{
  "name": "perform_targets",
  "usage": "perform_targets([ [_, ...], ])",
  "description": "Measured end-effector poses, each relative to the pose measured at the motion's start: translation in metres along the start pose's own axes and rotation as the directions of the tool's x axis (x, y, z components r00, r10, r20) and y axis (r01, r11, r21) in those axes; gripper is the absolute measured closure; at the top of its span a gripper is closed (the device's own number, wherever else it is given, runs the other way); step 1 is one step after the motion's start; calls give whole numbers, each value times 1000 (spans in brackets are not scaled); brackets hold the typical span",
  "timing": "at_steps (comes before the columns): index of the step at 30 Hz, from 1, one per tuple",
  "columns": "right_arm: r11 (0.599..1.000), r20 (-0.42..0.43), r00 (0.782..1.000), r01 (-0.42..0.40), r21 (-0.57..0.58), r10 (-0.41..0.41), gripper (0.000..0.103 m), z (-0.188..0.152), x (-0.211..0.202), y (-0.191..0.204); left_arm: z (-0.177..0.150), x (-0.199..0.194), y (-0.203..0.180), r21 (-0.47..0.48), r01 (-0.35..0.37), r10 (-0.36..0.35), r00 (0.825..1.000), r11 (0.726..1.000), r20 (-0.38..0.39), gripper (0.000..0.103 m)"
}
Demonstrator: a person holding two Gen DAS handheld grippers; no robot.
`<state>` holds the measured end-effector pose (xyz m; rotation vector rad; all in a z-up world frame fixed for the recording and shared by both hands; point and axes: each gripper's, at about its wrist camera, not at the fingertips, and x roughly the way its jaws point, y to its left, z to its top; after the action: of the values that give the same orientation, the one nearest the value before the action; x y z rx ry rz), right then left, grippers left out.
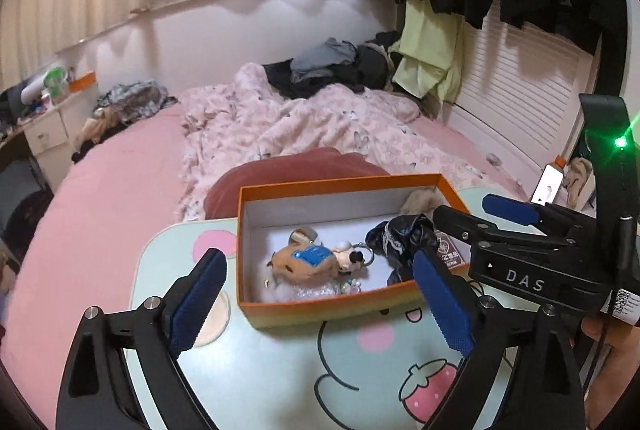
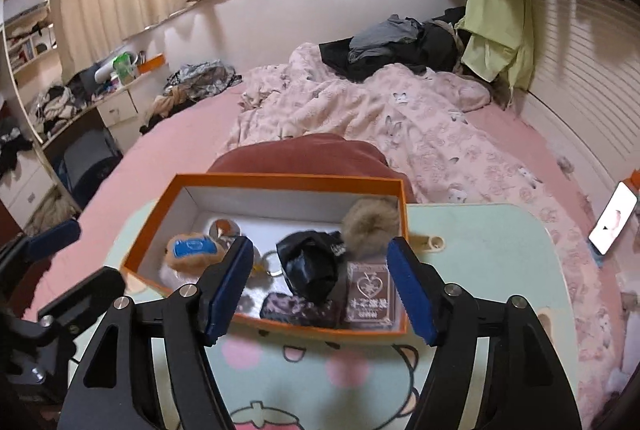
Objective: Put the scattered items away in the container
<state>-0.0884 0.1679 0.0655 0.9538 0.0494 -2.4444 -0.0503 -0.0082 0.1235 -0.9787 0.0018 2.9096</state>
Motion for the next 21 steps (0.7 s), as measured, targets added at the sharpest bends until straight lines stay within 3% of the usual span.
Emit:
perform_targets([
  [21,1000,-34,999,20,-14,-21,33,-45,-19,1,-67,14,0,-83,31,-40,993,996,-114,9],
])
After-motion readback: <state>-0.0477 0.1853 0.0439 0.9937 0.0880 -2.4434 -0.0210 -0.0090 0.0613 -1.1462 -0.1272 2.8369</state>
